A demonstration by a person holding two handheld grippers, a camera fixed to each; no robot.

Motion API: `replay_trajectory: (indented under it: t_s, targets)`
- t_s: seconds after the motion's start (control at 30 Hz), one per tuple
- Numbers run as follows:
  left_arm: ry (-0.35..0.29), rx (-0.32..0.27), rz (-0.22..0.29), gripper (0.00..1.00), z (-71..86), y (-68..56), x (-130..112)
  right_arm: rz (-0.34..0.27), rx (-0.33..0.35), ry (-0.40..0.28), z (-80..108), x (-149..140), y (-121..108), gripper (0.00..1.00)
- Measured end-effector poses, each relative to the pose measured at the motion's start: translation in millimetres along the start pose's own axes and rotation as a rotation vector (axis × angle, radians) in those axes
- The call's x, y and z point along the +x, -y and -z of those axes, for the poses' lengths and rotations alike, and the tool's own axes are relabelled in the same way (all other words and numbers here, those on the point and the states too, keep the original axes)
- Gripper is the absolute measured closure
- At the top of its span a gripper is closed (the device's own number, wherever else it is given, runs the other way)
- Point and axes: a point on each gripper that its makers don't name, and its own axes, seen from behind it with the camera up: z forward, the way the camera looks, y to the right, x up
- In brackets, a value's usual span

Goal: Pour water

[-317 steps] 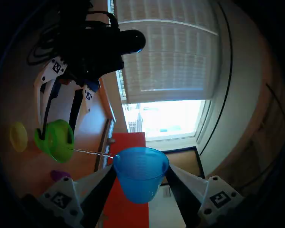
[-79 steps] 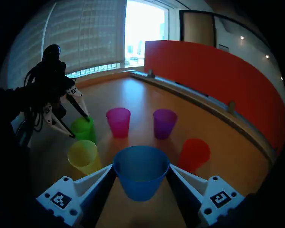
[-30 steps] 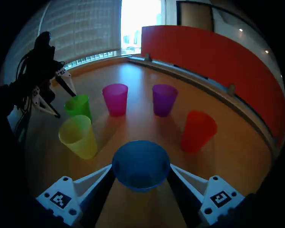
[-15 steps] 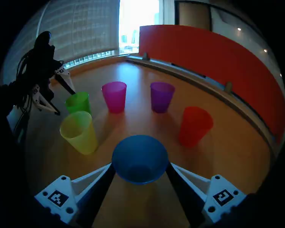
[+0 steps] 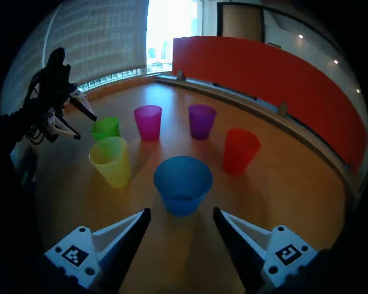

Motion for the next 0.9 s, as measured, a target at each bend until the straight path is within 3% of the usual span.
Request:
replay_trajectory:
  t_s: [0.37, 0.6, 0.9]
  targets:
    - [-0.099, 0.134, 0.034, 0.00, 22.1, 15.8, 7, -0.083, -0.102, -0.096, 35.7, -5, -4, 0.01]
    - [-0.174, 0.224, 0.056, 0.00, 33.8, 23.5, 18, -0.128, -0.207, -0.154, 58.1, 2, -18, 0.01]
    - [-0.317, 0.371, 0.120, 0.00, 65.2, 51.8, 39, -0.209, -0.353, -0.289, 84.1, 24, -44, 0.01]
